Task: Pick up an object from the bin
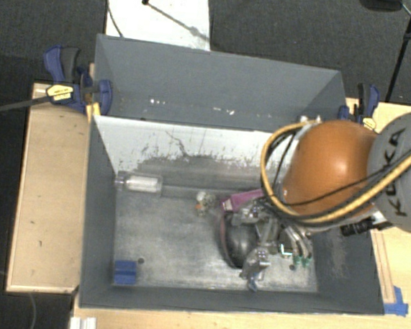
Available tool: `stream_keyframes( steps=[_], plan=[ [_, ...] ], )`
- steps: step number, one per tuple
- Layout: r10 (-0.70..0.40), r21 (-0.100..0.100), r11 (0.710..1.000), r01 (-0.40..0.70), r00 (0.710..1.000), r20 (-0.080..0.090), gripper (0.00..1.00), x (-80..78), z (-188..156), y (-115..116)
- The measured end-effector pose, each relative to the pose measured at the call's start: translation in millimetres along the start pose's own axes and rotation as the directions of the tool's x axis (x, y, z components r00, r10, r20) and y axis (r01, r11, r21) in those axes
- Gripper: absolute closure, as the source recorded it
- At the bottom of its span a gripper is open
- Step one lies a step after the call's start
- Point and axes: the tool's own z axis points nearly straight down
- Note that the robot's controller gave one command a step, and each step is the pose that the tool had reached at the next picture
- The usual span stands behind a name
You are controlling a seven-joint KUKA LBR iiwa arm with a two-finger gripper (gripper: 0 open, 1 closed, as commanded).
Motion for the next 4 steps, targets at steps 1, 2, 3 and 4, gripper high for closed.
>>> stream_keyframes(
  steps=[1, 2, 3, 4],
  plan=[
    [-0.406, 0.006, 0.914, 0.406, 0.914, 0.014, 0.0, -60.0, 72, -55],
    [-0.684, 0.007, 0.729, 0.684, 0.729, 0.01, 0.0, -60.5, 126, -43],
    [-0.681, 0.008, 0.733, 0.681, 0.732, 0.011, 1.0, -61.0, 125, -43],
    [-0.692, 0.01, 0.722, 0.692, 0.722, 0.011, 1.0, -58.8, -44, -47]
  ],
)
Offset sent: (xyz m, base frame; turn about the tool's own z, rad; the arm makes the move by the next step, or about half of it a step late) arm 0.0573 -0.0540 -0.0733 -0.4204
